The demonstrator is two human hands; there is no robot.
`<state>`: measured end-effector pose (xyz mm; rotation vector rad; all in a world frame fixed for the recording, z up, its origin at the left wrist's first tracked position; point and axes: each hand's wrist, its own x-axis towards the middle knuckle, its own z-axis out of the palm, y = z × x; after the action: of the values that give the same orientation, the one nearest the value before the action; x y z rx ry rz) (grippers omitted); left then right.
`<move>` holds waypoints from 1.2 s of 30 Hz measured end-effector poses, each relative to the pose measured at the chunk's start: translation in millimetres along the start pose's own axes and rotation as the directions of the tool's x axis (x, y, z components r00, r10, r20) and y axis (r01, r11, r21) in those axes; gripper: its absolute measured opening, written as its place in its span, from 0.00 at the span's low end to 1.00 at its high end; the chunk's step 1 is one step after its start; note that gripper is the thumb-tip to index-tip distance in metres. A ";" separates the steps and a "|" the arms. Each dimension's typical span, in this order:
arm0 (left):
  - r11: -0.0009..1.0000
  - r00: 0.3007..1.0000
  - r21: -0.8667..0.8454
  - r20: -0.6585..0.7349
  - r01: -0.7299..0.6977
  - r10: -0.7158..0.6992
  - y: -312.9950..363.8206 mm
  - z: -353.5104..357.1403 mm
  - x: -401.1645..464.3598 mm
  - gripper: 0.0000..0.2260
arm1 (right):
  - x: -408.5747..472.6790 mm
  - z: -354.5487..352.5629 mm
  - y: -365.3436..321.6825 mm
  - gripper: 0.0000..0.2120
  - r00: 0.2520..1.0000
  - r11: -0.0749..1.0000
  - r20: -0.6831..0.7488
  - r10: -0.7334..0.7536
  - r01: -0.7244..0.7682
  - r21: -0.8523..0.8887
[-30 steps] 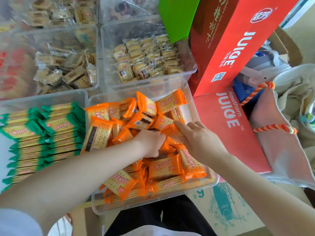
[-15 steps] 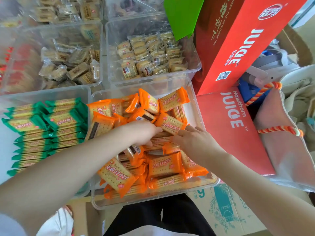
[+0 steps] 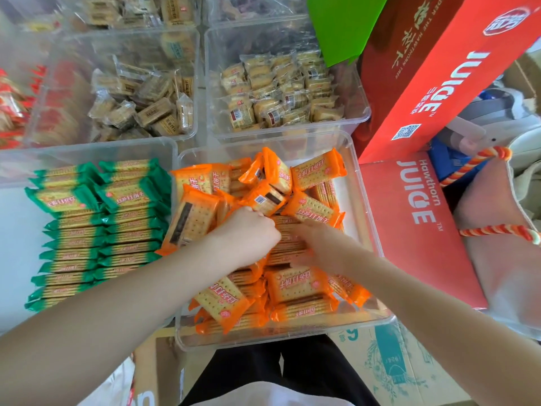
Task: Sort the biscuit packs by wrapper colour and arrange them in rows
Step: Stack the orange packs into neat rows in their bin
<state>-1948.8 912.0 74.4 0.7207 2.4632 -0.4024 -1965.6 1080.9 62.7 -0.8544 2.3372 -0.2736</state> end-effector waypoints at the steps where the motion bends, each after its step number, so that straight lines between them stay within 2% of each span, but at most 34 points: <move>1: 0.999 0.999 0.053 -0.047 -0.014 0.016 6.5 -1.2 -0.4 0.11 | -7.8 -4.5 9.7 0.19 0.997 1.000 -0.072 0.014 -0.013 0.021; 3: 0.992 0.988 0.090 -0.125 -0.084 0.095 22.4 -8.9 -1.7 0.11 | -25.5 -9.7 20.0 0.12 0.983 0.998 -0.171 0.068 -0.065 0.027; 4: 0.988 0.980 0.076 -0.136 -0.134 0.143 33.9 -6.5 -1.3 0.09 | -34.3 -9.3 20.6 0.12 0.983 0.998 -0.171 0.066 -0.065 0.011; 7: 0.979 0.978 -0.034 -0.059 -0.200 0.198 49.6 2.3 2.0 0.12 | -44.7 -5.5 17.9 0.16 0.992 0.973 -0.123 -0.019 -0.010 -0.230; 9: 0.980 0.982 -0.077 -0.072 -0.181 0.176 59.9 7.4 2.1 0.17 | -45.7 -7.7 18.7 0.14 0.989 0.950 -0.150 0.009 -0.055 -0.308; 12: 0.990 0.995 -0.113 -0.075 -0.079 0.071 69.6 18.6 4.8 0.20 | -45.3 -0.9 16.9 0.09 0.992 0.882 -0.126 -0.014 -0.047 -0.470; 14: 0.989 0.997 -0.141 -0.066 -0.037 0.027 75.0 23.9 6.3 0.21 | -45.9 2.8 13.8 0.12 0.990 0.854 -0.138 -0.029 -0.047 -0.518; 15: 0.984 0.999 -0.177 -0.053 -0.024 0.015 74.3 24.4 7.1 0.20 | -46.7 4.2 12.0 0.12 0.997 0.849 -0.082 0.001 -0.044 -0.526; 17: 0.951 1.000 -0.310 -0.027 -0.016 0.009 66.0 19.7 8.1 0.17 | -48.5 3.7 14.2 0.12 0.997 0.881 -0.082 -0.011 -0.030 -0.473; 20: 0.832 0.997 -0.555 -0.060 0.009 -0.051 44.5 3.0 1.6 0.16 | -51.3 -12.5 16.2 0.12 0.958 0.969 -0.286 -0.025 -0.047 -0.242; 22: 0.842 0.973 -0.537 -0.167 0.046 -0.160 31.6 -6.2 -5.1 0.16 | -48.2 -19.8 16.2 0.09 0.889 0.986 -0.457 -0.037 -0.041 -0.161; 24: 0.855 0.942 -0.511 -0.237 0.089 -0.240 22.3 -10.6 -9.5 0.18 | -38.8 -24.9 14.3 0.11 0.855 0.994 -0.518 -0.016 -0.040 -0.098; 26: 0.851 0.922 -0.506 -0.247 0.141 -0.299 17.9 -12.2 -8.7 0.18 | -23.6 -29.3 11.2 0.14 0.874 0.991 -0.483 0.063 -0.110 -0.070; 28: 0.875 0.895 -0.447 -0.292 0.183 -0.336 20.8 -9.2 -0.9 0.17 | -14.6 -25.8 12.0 0.19 0.877 0.974 -0.477 0.060 -0.157 -0.165; 31: 0.912 0.838 -0.355 -0.418 0.205 -0.351 25.1 -4.1 11.4 0.17 | -21.3 -16.7 8.6 0.18 0.858 0.946 -0.512 -0.049 -0.125 -0.299; 32: 0.923 0.804 -0.324 -0.480 0.209 -0.350 26.0 -1.3 16.7 0.16 | -26.6 -10.4 8.3 0.16 0.874 0.939 -0.478 -0.090 -0.085 -0.333; 33: 0.937 0.769 -0.286 -0.547 0.200 -0.331 27.6 0.7 21.0 0.14 | -32.3 -4.9 7.2 0.15 0.911 0.938 -0.401 -0.091 -0.057 -0.341; 35: 0.969 0.693 -0.210 -0.680 0.129 -0.240 34.3 0.9 22.1 0.09 | -39.7 3.8 6.2 0.06 0.987 0.931 -0.160 0.007 -0.065 -0.358; 36: 0.981 0.655 -0.179 -0.734 0.069 -0.180 38.6 -1.3 18.1 0.10 | -39.2 10.5 9.6 0.06 0.998 0.906 -0.046 0.044 -0.059 -0.418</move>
<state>-1940.3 951.3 60.1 0.7601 3.3007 0.0601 -1940.6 1113.5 70.0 -0.9893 2.4889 0.2527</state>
